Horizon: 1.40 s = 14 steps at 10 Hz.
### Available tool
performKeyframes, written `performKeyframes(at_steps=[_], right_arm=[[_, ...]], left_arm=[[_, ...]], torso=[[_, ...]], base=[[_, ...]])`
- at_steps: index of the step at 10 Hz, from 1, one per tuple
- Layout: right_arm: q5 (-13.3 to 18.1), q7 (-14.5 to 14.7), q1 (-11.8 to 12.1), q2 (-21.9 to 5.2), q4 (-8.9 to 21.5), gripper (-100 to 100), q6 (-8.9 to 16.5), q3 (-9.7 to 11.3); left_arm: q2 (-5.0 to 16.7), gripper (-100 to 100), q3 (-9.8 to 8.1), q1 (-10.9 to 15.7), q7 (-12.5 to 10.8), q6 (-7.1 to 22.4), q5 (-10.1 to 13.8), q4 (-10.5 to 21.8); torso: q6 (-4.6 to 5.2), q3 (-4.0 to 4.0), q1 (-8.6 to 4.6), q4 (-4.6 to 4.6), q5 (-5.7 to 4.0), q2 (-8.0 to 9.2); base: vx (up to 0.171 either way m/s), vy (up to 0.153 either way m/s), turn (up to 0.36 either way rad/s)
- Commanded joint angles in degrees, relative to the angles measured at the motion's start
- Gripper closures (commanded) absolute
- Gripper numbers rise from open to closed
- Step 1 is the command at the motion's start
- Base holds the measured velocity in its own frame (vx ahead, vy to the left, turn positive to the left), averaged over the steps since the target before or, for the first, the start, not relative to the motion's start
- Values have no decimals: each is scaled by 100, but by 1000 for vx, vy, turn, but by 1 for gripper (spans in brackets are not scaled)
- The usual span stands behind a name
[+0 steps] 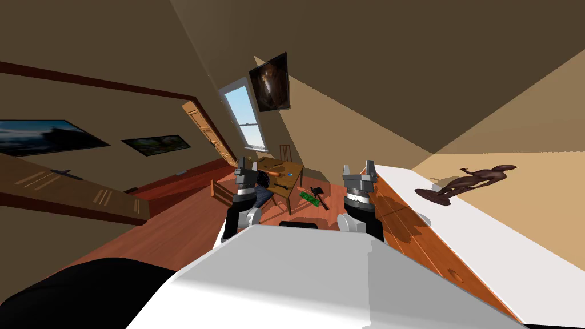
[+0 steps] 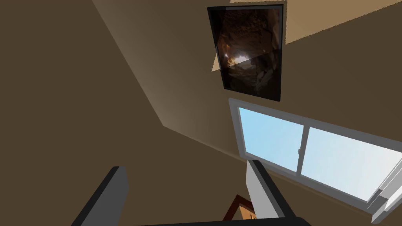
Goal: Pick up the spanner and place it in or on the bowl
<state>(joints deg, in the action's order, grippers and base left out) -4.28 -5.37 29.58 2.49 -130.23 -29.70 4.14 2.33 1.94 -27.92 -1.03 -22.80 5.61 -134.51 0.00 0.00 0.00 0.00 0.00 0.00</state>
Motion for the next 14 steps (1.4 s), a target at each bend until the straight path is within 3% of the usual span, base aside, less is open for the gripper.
performKeyframes(at_steps=[1,3,4,9,10,14], right_arm=[[0,0,0,0,0,0,0,0],[0,0,0,0,0,0,0,0],[0,0,0,0,0,0,0,0],[0,0,0,0,0,0,0,0],[0,0,0,0,0,0,0,0],[0,0,0,0,0,0,0,0]], left_arm=[[150,-100,-9,142,56,254,42,235],[267,-100,-18,294,114,520,90,488],[267,-100,-18,294,114,520,90,488],[556,-100,-45,733,279,1268,241,1235],[556,-100,-45,733,279,1268,241,1240],[825,-100,-70,1153,434,1946,398,1940]], torso=[[0,0,0,0,0,0],[1,2,-6,1,-1,4],[1,3,-8,1,-2,5],[-1,0,-6,0,-2,0],[1,-1,-6,-1,-1,-2],[-1,-2,-5,-1,-1,-3]], base=[[-10,-15,-112],[-18,-23,-81],[-10,-17,-27],[-1,-18,-80],[2,-13,-45],[4,-19,-95]])
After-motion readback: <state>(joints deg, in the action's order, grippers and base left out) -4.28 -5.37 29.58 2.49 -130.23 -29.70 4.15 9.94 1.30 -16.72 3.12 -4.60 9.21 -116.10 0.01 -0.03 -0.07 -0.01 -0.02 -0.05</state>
